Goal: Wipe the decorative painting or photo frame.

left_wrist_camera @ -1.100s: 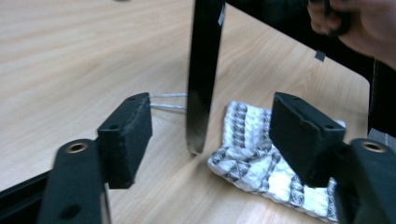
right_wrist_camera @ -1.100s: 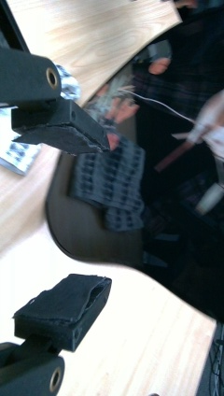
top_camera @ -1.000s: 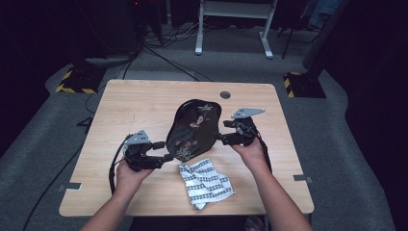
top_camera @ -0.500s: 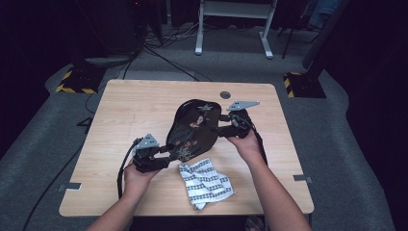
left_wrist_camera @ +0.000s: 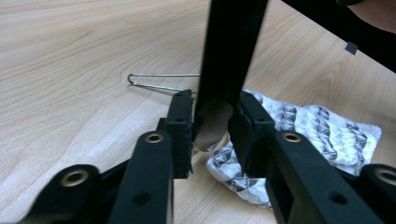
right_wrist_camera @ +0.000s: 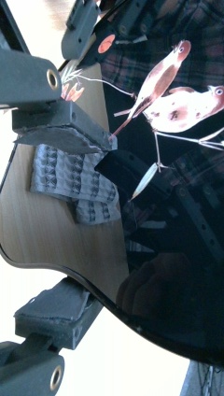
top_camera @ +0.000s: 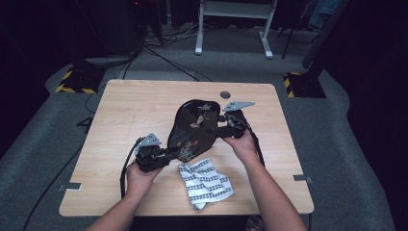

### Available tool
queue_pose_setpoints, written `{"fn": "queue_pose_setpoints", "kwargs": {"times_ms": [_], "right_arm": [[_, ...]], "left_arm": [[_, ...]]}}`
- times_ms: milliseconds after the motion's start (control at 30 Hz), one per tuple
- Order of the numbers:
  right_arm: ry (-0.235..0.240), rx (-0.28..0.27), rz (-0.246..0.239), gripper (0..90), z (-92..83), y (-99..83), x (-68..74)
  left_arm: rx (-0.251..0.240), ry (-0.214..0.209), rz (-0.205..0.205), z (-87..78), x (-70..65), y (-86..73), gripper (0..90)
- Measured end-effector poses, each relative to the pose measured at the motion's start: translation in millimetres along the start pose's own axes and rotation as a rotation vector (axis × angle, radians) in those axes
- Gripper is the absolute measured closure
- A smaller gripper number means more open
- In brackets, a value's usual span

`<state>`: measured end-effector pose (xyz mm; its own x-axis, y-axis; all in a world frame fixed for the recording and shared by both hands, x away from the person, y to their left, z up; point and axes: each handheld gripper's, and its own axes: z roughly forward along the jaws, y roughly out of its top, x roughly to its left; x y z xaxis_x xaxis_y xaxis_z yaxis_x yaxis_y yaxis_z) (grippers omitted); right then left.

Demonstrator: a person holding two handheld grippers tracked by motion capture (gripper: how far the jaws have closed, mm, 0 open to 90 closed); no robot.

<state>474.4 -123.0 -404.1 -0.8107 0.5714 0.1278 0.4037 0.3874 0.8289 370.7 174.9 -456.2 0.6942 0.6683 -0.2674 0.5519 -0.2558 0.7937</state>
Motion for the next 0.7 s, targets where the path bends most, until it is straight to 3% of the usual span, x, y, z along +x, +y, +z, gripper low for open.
{"fn": "queue_pose_setpoints", "kwargs": {"times_ms": [167, 367, 533, 700], "right_arm": [[0.024, -0.018, -0.004, 28.0, 1.0, 0.6, -2.9], [0.045, -0.013, -0.004, 29.8, -1.1, 0.1, -5.1], [0.036, -0.002, 0.001, 33.3, -4.0, 1.1, -4.3], [0.015, -0.010, 0.010, 35.1, -11.3, 2.4, -2.5]], "left_arm": [[0.002, 0.004, 0.017, 0.2, -0.2, 1.2, 75.6], [0.008, -0.005, 0.010, 0.2, 2.1, 2.4, 75.4], [0.013, -0.028, -0.003, 0.8, 5.9, 3.9, 75.1], [0.014, -0.037, 0.028, -0.4, 3.1, 10.6, 75.4]]}}
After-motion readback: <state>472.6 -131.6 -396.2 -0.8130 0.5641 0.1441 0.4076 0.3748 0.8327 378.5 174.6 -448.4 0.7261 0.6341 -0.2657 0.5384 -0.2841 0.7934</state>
